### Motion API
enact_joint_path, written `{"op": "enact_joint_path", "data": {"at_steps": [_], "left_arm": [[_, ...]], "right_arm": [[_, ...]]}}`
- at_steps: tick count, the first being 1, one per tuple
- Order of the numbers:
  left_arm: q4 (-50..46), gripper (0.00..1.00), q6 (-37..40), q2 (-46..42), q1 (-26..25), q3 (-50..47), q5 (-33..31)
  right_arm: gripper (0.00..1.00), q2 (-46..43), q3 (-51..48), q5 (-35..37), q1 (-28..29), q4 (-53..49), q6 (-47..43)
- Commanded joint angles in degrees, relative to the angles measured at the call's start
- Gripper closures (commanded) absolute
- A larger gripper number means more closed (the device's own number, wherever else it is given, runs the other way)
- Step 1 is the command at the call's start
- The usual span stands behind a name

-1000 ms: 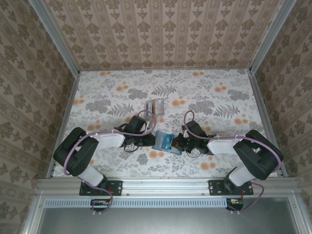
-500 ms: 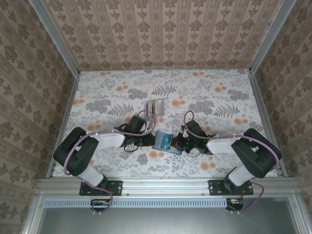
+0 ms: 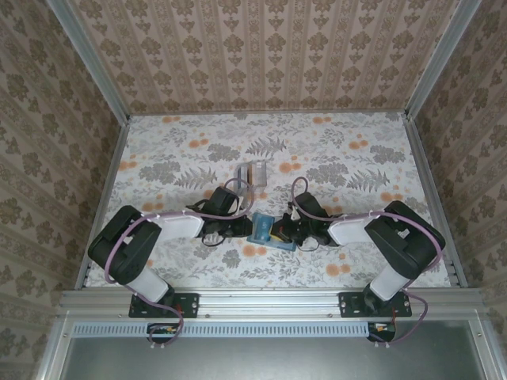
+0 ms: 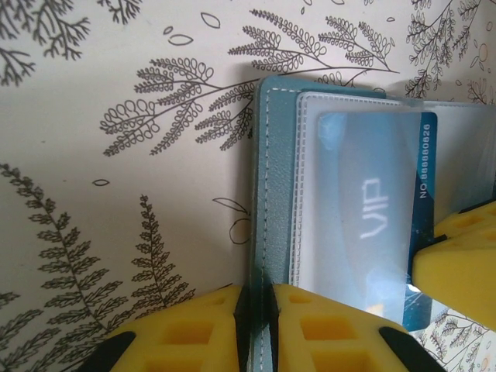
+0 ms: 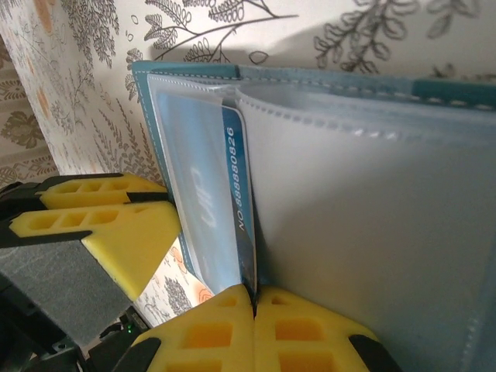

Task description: Put the credit cards into the card holder

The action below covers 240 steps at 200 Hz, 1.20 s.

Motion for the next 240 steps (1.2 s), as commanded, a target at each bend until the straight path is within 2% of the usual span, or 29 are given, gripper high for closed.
{"op": "enact_joint_path", "data": {"at_steps": [1, 63, 111, 137, 167, 215, 240], "left_arm": [[-2.70, 0.83, 0.39, 3.56, -0.64, -0.74, 0.98], [-2.95, 0.83, 0.68, 2.71, -0.65, -1.13, 0.77], [-3.27, 0.83, -0.34, -2.93, 0.92, -4.17, -2.48], [-4.64, 0.81, 0.31, -4.80, 1.92, -3.93, -4.60], [-3.80, 0.81, 0.94, -5.62, 3.05, -3.56, -3.85], [-0.33, 0.81, 0.79, -4.38, 2.88, -4.49, -2.58], [1.20, 0.81, 0.61, -3.31, 2.10, -4.43, -2.61]], "right_arm": [[0.99, 2.55, 1.79, -0.19, 0.93, 0.16, 1.33], [0.92, 3.69, 3.65, -0.47, 1.68, -2.54, -0.16], [0.74, -1.76, 4.09, 2.00, 1.61, -11.97, -4.24], [0.70, -5.12, 5.02, 3.63, 1.60, -17.81, -6.08], [0.54, -9.04, 6.20, 6.31, 1.61, -25.10, -8.47], [0.47, -16.50, 6.75, 14.60, 1.53, -37.14, -12.90], [0.46, -16.04, 5.47, 14.22, 1.51, -35.09, -12.25]]}}
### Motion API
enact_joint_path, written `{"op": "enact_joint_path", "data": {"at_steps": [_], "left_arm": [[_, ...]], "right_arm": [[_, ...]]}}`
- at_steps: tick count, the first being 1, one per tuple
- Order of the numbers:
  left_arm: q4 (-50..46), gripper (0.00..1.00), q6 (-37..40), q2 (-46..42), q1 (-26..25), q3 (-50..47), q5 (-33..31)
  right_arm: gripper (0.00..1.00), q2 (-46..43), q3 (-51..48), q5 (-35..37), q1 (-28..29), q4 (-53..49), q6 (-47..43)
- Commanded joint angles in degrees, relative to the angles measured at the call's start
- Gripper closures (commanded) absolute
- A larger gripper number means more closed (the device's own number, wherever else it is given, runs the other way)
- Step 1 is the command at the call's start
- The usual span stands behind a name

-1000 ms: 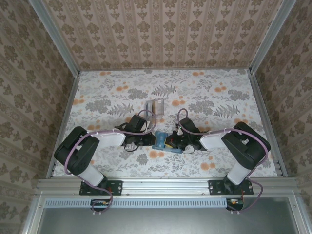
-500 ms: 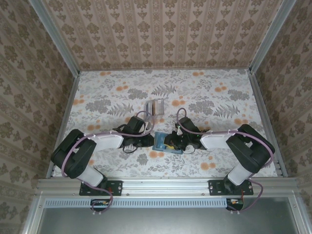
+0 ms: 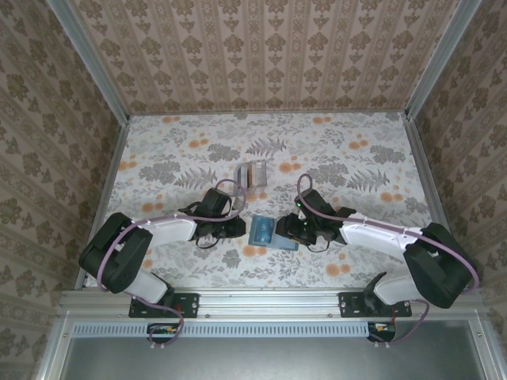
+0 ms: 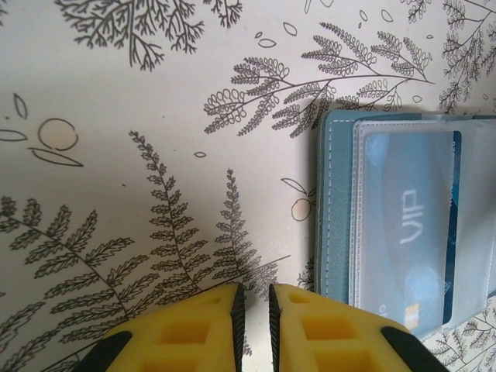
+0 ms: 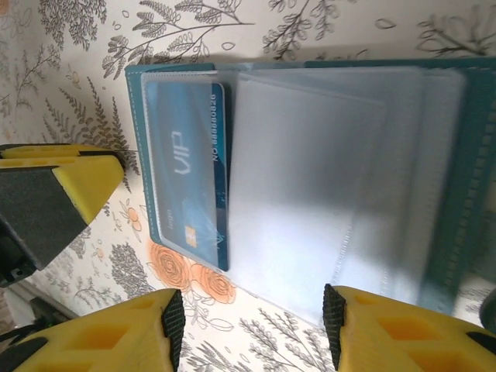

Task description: Put the credit cards into the card holder

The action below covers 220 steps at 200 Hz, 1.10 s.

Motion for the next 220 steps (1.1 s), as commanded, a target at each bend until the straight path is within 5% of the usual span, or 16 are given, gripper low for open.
{"op": "enact_joint_path", "data": {"at_steps": [1, 121, 156, 220], "left_arm": [[1.74, 0.81, 0.81, 1.49, -0.47, -1.00, -0.29], [2.65, 0.81, 0.16, 3.80, -0.91, -0.75, 0.11], [2.31, 0.82, 0.61, 4.36, -0.95, -0.30, 0.42], [2.44, 0.82, 0.29, 4.97, -0.99, 0.10, 0.53]], "right_arm": [[0.46, -0.19, -0.10, 2.85, 0.14, -3.34, -1.23], [0.46, 9.99, -1.24, -2.74, 0.24, 7.40, 4.51], [0.61, 9.24, -1.33, -2.91, 0.15, 8.72, 4.71], [0.64, 4.08, -0.29, -0.53, -0.20, 3.39, 1.95]]}}
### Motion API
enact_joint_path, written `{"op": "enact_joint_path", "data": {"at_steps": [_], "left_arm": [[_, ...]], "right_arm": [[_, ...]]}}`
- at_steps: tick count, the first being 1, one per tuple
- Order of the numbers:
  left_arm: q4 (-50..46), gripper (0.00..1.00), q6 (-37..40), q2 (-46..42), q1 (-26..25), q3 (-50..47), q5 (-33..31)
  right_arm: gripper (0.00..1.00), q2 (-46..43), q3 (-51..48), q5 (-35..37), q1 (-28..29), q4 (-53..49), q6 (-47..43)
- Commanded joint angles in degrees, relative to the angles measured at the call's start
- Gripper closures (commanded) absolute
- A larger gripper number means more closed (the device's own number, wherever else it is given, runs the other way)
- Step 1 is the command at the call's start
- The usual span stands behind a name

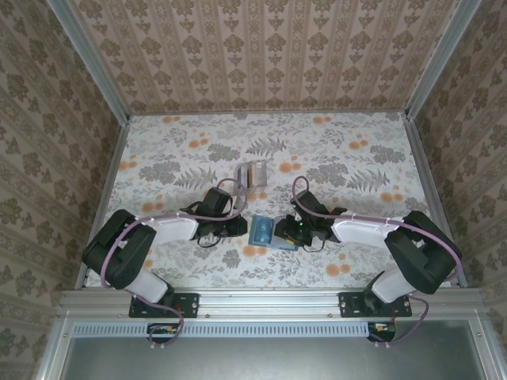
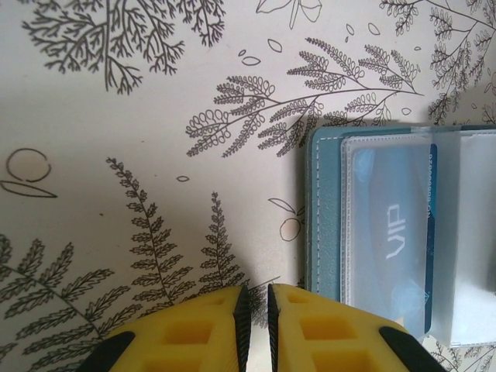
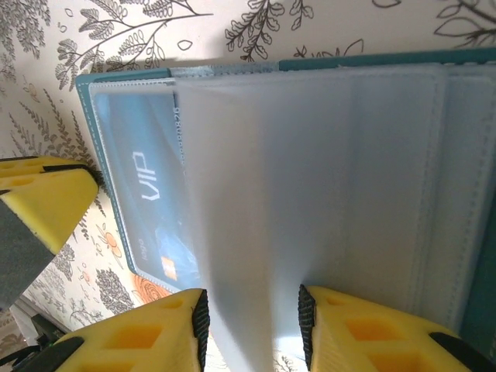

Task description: Put the credit cards into the card holder

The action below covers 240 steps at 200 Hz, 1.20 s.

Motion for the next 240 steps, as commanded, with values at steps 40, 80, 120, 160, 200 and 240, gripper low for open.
{"op": "enact_joint_path", "data": {"at_steps": [40, 80, 120, 160, 200, 240], "left_arm": [[-0.88, 0.82, 0.50, 2.85, -0.92, -0.27, -0.05], [-0.99, 0.82, 0.35, 2.52, -0.88, -0.03, -0.04], [-1.30, 0.82, 0.66, 2.23, -1.05, 0.14, 0.41], [-1.12, 0.82, 0.29, 1.22, -1.02, -0.29, -0.17], [-1.89, 0.82, 0.66, 0.90, -0.70, 0.50, 2.00], [-0.84, 0.82, -0.91, 0.27, 0.90, -0.44, 3.33]], "right_arm": [[0.67, -4.44, 1.49, 2.16, -0.36, -5.61, -3.62], [0.69, -4.07, 1.48, 1.23, -0.38, -4.38, -3.46], [0.66, -4.97, 1.61, 1.06, -0.36, -3.75, -3.65], [0.72, -4.66, 1.84, -0.19, -0.36, -1.06, -4.16], [0.72, -1.98, 1.78, -3.44, 0.04, 5.00, -2.60], [0.74, -0.96, 3.20, -4.79, 0.15, 6.06, -3.76]]}}
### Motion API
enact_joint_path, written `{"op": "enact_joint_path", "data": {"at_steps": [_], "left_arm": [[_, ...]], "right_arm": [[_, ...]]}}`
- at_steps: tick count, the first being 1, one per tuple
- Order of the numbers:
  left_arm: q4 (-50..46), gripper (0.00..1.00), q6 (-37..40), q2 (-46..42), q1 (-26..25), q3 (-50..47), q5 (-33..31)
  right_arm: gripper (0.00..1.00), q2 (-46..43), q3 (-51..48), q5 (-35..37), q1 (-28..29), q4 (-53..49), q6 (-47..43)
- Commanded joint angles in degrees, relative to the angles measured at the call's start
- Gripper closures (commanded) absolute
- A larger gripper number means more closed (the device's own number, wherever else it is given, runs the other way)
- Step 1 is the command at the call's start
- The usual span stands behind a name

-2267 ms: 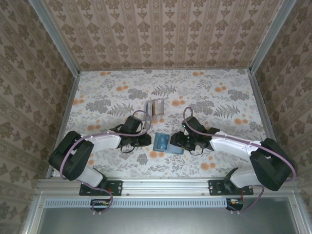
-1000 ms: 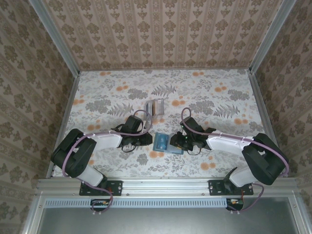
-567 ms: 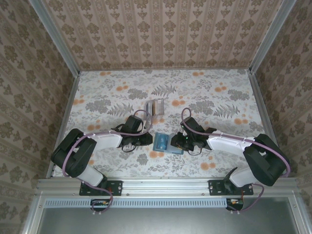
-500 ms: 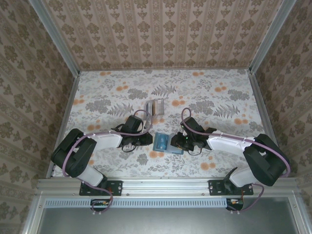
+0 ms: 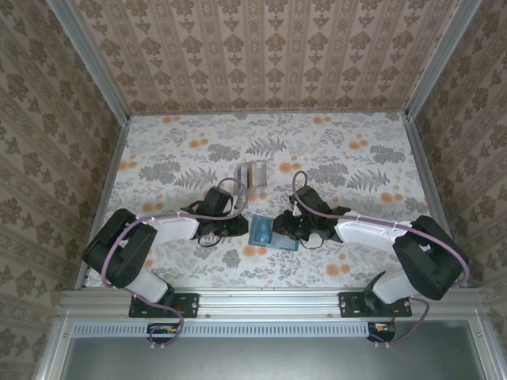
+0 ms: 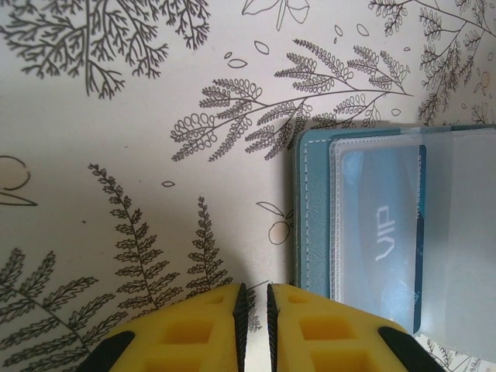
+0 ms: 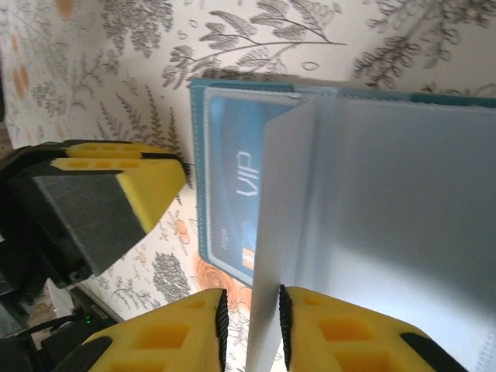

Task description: Put the credit cards into the card holder

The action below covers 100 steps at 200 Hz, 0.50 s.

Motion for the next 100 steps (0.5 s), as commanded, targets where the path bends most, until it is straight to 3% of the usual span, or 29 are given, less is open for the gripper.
{"op": "enact_joint_path", "data": {"at_steps": [1, 32, 86, 100], "left_arm": [[-0.84, 0.82, -0.90, -0.07, 0.83, -0.94, 2.03], [-0.75, 0.82, -1.99, -2.51, 2.73, -1.82, 2.39], [-0.84, 0.82, -1.51, -3.71, 3.46, -1.61, 3.26], [-0.54, 0.82, -1.52, -3.17, 3.46, -1.58, 3.38]], "right_arm": [[0.74, 1.40, 2.43, -2.17, 0.25, 1.98, -1.00], [0.78, 5.44, 3.83, -4.68, 0.35, 3.49, -0.50], [0.75, 9.60, 4.58, -6.00, 1.13, 6.58, 0.42], [0.69, 9.81, 4.83, -5.27, 1.05, 5.69, -0.09]]}}
